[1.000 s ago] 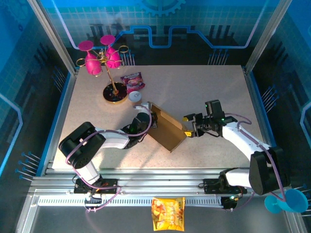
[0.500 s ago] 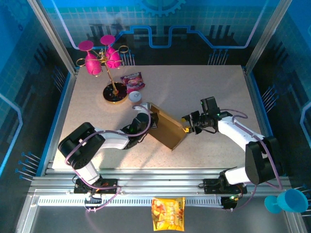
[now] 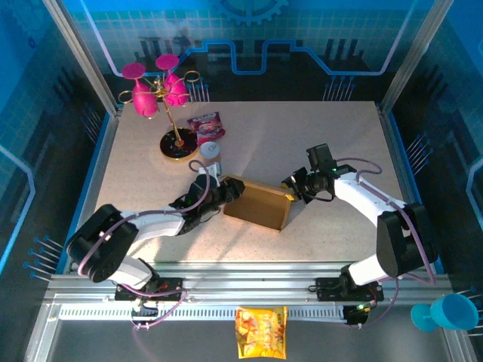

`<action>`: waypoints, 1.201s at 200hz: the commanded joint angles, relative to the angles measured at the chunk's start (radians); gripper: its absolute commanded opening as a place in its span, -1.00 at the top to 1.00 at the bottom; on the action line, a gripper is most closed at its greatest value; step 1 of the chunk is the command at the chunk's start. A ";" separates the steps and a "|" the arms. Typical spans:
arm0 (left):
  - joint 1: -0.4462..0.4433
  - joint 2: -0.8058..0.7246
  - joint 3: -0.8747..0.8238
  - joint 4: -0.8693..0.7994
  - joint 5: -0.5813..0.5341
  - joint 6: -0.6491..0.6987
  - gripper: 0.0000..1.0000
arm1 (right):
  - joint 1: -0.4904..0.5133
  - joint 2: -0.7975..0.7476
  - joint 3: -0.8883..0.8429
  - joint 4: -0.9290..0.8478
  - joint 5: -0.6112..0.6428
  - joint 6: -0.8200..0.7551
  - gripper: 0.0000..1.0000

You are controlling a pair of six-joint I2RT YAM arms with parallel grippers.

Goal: Fold the paper box

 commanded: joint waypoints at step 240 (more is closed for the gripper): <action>0.423 -0.407 0.249 -0.948 0.349 -0.327 -0.01 | -0.057 0.231 0.274 -0.056 -0.081 -0.096 0.92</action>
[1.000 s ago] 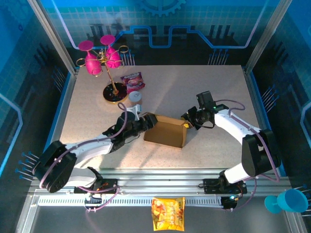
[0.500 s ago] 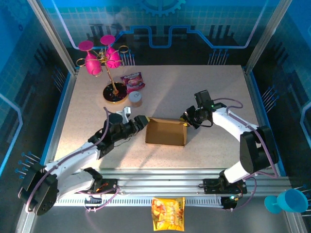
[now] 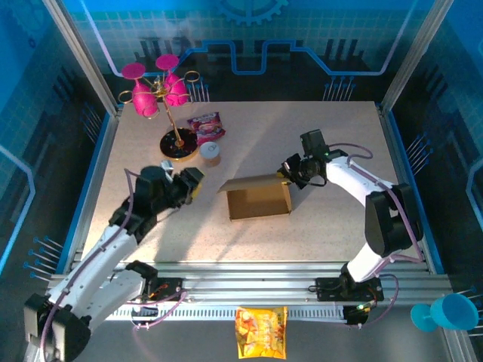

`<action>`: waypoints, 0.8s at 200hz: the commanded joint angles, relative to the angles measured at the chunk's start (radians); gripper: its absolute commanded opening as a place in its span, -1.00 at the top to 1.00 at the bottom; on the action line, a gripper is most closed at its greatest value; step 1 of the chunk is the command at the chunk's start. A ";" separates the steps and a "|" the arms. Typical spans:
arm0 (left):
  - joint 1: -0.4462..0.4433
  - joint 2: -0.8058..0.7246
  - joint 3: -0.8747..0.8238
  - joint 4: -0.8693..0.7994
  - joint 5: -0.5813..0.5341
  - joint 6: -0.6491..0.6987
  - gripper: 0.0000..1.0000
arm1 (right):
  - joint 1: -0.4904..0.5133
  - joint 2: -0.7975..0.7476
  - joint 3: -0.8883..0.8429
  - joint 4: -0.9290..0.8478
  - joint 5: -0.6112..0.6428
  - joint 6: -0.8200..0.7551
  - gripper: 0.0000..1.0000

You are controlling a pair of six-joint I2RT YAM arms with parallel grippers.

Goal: Fold the paper box

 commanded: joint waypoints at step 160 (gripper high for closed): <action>0.031 0.616 0.524 -0.083 0.234 -0.011 -0.05 | -0.126 -0.014 0.271 -0.116 -0.171 0.032 0.98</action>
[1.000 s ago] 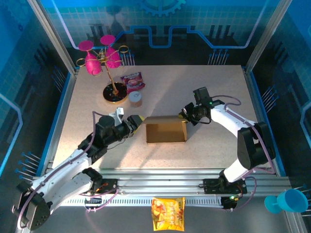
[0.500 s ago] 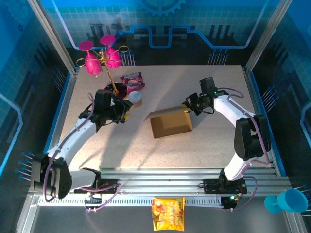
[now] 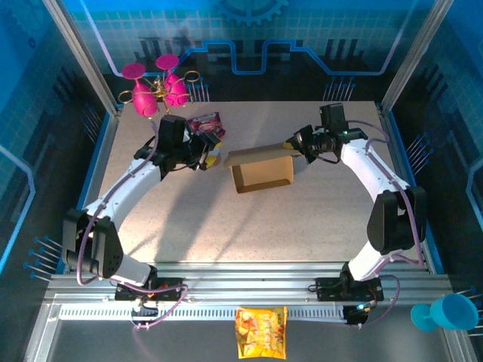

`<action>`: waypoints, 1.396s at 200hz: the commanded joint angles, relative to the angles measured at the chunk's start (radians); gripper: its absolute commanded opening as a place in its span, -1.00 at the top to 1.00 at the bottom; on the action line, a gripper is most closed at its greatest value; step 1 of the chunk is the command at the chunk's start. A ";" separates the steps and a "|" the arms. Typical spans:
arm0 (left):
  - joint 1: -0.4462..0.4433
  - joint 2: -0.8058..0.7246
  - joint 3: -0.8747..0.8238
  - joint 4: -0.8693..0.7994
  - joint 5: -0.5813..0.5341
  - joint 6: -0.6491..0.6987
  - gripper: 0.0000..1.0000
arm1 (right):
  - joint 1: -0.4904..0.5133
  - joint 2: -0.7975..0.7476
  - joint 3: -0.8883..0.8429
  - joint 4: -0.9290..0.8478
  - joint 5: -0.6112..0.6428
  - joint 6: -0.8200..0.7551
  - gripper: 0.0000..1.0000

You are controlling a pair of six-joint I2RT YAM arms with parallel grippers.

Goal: Fold the paper box

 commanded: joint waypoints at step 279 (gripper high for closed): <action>-0.079 0.360 0.118 0.012 0.009 0.234 0.26 | -0.001 0.282 0.061 0.040 -0.037 -0.368 0.82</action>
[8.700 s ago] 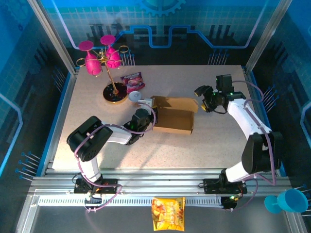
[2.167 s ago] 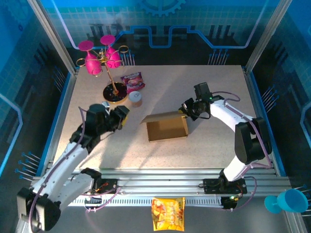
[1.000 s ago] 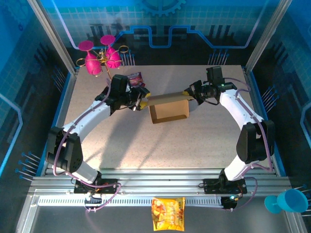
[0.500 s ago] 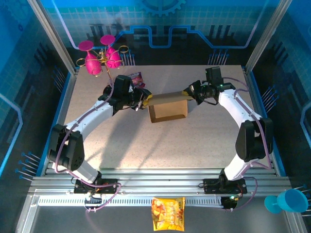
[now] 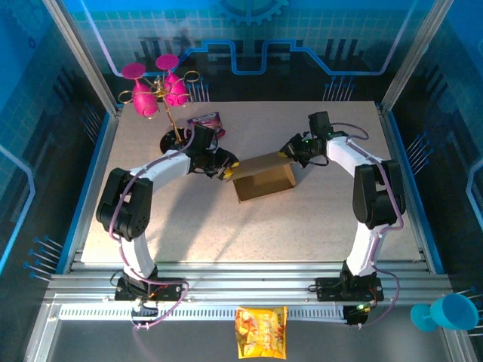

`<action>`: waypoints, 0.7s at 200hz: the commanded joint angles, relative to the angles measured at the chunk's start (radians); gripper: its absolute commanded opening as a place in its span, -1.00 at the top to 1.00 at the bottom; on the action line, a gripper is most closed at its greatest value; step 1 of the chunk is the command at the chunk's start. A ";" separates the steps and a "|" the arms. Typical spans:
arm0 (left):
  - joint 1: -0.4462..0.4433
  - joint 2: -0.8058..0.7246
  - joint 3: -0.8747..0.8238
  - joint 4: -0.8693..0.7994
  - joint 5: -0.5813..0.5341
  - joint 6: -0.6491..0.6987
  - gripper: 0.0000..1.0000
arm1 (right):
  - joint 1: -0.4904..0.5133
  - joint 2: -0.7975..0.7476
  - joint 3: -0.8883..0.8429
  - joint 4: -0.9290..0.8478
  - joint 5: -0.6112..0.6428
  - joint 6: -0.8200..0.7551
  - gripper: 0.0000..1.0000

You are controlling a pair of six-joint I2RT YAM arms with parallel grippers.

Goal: Fold the paper box

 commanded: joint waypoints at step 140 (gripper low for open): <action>-0.041 -0.095 -0.080 -0.092 -0.074 0.102 0.22 | -0.004 0.040 0.058 -0.222 0.059 -0.315 0.80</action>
